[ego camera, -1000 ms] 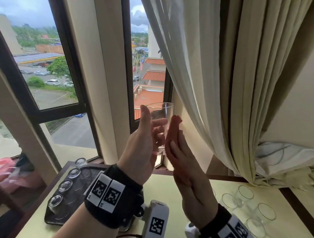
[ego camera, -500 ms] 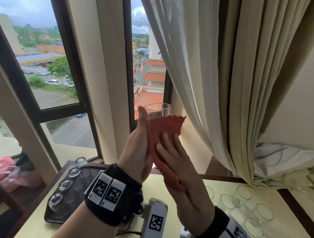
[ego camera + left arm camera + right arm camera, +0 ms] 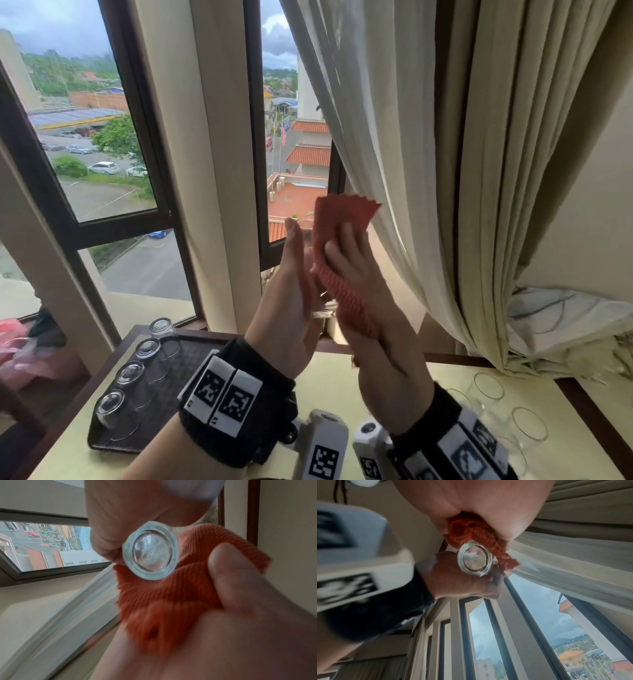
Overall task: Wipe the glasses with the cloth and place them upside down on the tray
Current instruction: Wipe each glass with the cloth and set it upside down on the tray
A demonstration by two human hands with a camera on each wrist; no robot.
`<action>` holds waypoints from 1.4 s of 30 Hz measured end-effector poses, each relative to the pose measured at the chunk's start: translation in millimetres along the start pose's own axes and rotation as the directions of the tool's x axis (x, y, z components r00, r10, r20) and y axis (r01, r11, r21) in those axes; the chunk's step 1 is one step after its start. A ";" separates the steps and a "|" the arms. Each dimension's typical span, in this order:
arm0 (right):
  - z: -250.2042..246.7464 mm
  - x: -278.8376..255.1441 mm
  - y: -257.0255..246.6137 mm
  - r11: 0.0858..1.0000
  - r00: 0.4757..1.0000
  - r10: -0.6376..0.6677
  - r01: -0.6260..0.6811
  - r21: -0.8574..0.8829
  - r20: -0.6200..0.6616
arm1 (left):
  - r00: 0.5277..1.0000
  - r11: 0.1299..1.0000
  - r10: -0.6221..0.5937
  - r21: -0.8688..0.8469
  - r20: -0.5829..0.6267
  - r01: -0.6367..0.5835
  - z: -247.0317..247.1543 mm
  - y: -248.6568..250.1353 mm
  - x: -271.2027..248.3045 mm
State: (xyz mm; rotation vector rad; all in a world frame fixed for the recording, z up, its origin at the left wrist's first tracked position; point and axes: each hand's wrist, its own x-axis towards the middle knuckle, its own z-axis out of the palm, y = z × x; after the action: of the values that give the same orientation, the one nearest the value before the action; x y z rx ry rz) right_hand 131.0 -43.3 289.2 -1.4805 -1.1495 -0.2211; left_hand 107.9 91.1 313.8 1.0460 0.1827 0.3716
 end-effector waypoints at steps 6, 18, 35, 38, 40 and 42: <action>17.1 -31.2 39.1 0.997 0.998 0.068 -0.067 -0.048 0.014 | 0.999 0.996 -0.053 0.066 0.010 0.052 -12.3 11.2 -1.7; -4.0 11.2 4.5 0.993 0.995 0.046 -0.037 0.108 -0.084 | 0.998 0.999 0.044 0.032 -0.033 -0.043 6.2 -8.9 -8.1; 1.7 6.7 1.1 0.944 0.965 0.212 -0.161 0.288 -0.156 | 0.994 0.990 0.087 0.115 -0.072 -0.078 1.4 -12.0 -8.2; 6.1 -10.0 -2.8 0.993 0.999 0.054 -0.053 0.105 -0.008 | 0.996 0.995 0.071 0.079 -0.048 -0.067 -4.3 -7.4 -5.5; 10.4 -26.6 11.4 1.000 0.999 0.009 -0.010 0.023 0.031 | 0.999 0.997 0.040 0.070 -0.022 -0.039 -9.6 -2.6 -6.4; 15.2 -36.1 29.3 0.998 0.998 0.062 -0.062 -0.011 -0.002 | 0.999 0.992 0.039 0.124 -0.032 -0.035 -12.0 -0.2 -6.6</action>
State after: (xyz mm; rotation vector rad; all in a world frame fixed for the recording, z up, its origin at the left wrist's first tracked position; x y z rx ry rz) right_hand 127.8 -44.0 240.5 -1.5236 -1.1003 -0.1864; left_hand 98.1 98.2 307.5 1.1669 0.2192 0.4160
